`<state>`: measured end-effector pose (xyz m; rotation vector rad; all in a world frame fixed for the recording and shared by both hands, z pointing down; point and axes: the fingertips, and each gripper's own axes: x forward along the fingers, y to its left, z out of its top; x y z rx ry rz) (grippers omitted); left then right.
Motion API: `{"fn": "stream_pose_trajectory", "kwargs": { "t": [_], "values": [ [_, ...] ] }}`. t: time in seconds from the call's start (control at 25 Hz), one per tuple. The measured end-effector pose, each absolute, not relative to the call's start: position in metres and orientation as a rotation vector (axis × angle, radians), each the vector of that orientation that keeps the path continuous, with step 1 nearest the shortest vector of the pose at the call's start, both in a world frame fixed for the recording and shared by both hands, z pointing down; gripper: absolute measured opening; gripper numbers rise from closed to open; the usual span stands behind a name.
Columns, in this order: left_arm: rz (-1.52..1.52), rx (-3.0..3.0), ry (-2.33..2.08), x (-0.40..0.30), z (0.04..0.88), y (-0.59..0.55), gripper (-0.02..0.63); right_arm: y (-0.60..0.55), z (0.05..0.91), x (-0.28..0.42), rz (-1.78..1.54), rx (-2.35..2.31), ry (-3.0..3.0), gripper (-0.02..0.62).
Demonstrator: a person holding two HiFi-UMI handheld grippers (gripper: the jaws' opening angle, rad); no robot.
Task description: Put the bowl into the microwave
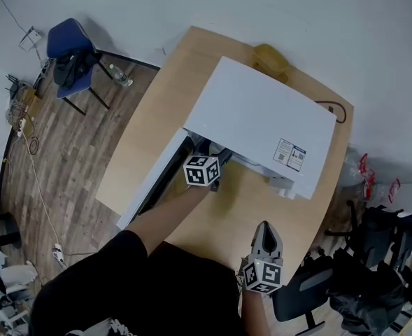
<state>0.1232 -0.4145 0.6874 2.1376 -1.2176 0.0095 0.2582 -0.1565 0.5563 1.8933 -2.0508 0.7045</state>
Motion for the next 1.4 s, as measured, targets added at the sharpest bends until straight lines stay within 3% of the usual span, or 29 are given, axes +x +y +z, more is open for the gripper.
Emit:
{"fn": "stream_pose_trajectory", "kwargs": {
  "t": [0.56,1.4],
  "values": [
    [0.466,2.364,-1.218,0.140,0.712,-0.398,0.380,-0.140,0.556,0.255,0.703,1.918,-2.035,0.061],
    [0.421,2.383,-1.258,0.177,0.712,-0.437,0.380,-0.159,0.562,0.294,0.726,1.975,-1.973,0.060]
  ]
}}
